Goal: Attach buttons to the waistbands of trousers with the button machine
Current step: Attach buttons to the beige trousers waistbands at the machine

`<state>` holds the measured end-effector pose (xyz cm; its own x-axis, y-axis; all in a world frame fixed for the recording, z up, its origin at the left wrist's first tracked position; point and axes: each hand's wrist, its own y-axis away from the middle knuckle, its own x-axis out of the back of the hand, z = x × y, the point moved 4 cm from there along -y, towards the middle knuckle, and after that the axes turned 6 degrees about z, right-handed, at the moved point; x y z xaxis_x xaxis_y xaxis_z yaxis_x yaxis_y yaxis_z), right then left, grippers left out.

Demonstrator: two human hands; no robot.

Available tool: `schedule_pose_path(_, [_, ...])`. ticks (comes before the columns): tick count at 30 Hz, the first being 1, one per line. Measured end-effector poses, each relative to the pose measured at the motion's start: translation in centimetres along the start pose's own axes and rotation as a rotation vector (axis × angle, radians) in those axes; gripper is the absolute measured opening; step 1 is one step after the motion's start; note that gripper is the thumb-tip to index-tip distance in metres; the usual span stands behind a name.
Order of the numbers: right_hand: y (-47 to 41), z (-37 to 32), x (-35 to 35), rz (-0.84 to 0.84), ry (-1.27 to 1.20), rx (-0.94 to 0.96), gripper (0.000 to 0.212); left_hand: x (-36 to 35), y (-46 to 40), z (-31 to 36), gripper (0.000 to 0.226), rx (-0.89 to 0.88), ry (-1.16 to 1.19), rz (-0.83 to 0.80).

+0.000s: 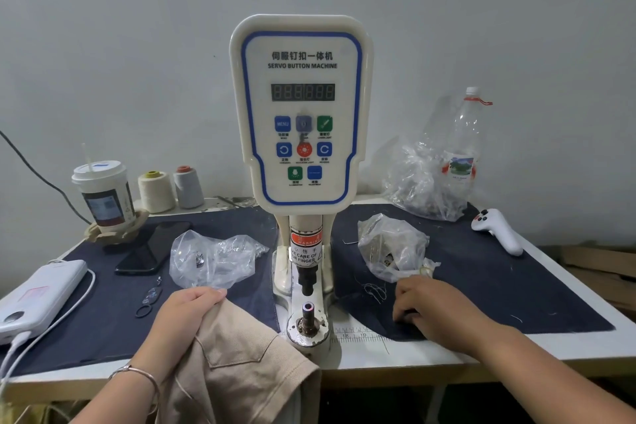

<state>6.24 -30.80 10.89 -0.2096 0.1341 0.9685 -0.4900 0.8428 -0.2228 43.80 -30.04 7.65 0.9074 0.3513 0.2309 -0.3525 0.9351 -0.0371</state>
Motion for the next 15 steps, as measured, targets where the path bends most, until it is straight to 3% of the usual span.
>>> schedule_pose_path(9, [-1.2, 1.2, 0.1, -0.074, -0.049, -0.028, 0.009, -0.2, 0.1, 0.0, 0.030, 0.013, 0.023, 0.016])
schedule_pose_path(12, [-1.0, 1.2, 0.1, -0.013, -0.128, -0.089, 0.007, -0.1, 0.1, 0.1, 0.026, 0.016, 0.018, 0.009])
schedule_pose_path(15, [-0.4, 0.5, 0.2, 0.114, -0.384, -0.239, 0.022, -0.1, 0.0, 0.1, 0.023, 0.013, 0.011, 0.019])
